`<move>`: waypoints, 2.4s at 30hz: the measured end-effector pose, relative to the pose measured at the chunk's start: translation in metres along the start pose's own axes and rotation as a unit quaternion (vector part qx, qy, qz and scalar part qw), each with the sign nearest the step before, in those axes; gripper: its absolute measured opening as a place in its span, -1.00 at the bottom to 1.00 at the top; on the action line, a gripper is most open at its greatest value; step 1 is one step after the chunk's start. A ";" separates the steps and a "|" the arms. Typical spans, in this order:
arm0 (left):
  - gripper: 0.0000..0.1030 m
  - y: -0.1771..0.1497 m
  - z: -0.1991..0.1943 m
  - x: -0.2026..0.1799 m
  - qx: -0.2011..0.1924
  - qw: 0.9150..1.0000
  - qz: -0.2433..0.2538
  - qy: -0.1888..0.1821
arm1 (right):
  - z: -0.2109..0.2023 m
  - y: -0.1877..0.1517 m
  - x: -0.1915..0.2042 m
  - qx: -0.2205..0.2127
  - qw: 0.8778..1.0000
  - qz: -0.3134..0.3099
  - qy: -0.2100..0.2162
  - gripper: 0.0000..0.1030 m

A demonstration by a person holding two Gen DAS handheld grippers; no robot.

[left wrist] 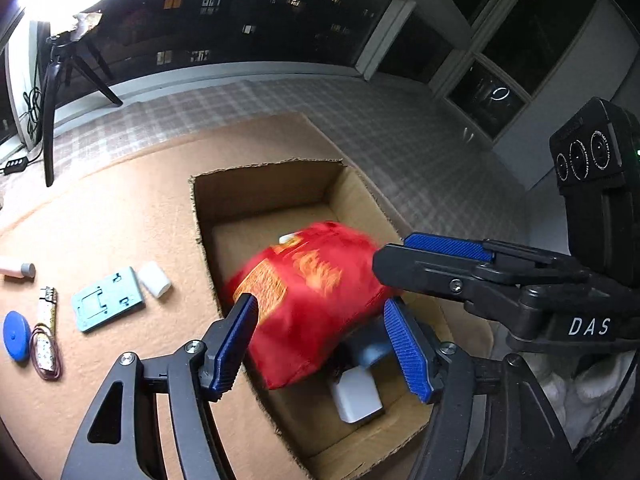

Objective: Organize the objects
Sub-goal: 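Carry the red bag with the right tool and drop it into the box, then move the left tool to the patterned lighter and grasp it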

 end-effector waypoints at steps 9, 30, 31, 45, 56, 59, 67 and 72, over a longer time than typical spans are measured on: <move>0.35 -0.013 -0.035 0.039 -0.017 0.999 -0.019 0.022 | 0.005 -0.003 0.024 -0.011 1.000 -0.026 -0.010 0.08; 0.35 -0.061 -0.127 0.232 -0.049 0.975 -0.176 0.129 | 0.060 -0.014 0.127 0.000 0.995 -0.081 0.064 0.09; 0.35 -0.062 -0.127 0.245 -0.050 0.971 -0.184 0.142 | 0.064 -0.015 0.130 0.003 0.994 -0.080 0.068 0.09; 0.19 -0.039 -0.069 0.321 -0.021 0.956 -0.239 0.168 | 0.115 -0.023 0.153 0.068 0.994 -0.048 0.077 -0.03; -0.28 -0.019 -0.009 0.286 0.046 0.972 -0.166 0.161 | 0.130 -0.021 0.149 0.088 0.992 -0.014 0.090 -0.11; -0.38 -0.021 0.001 0.282 0.057 0.973 -0.160 0.159 | 0.128 -0.022 0.146 0.087 0.992 -0.010 0.089 -0.11; -0.56 -0.036 -0.008 0.280 0.047 0.973 -0.173 0.147 | 0.127 -0.028 0.143 0.094 0.991 -0.010 0.090 -0.11; -0.56 -0.062 -0.028 0.286 0.039 0.968 -0.198 0.148 | 0.129 -0.036 0.151 0.104 0.990 -0.025 0.094 -0.11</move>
Point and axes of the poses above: each gripper's, at about its wrist camera, not at the fingertips, and z roughly the way its jaws point, x to its left, y to its top, the point moved 7 cm from there along z, roughly the way its jaws point, and after that the axes turned 2 degrees about y, right-handed, at the moved point
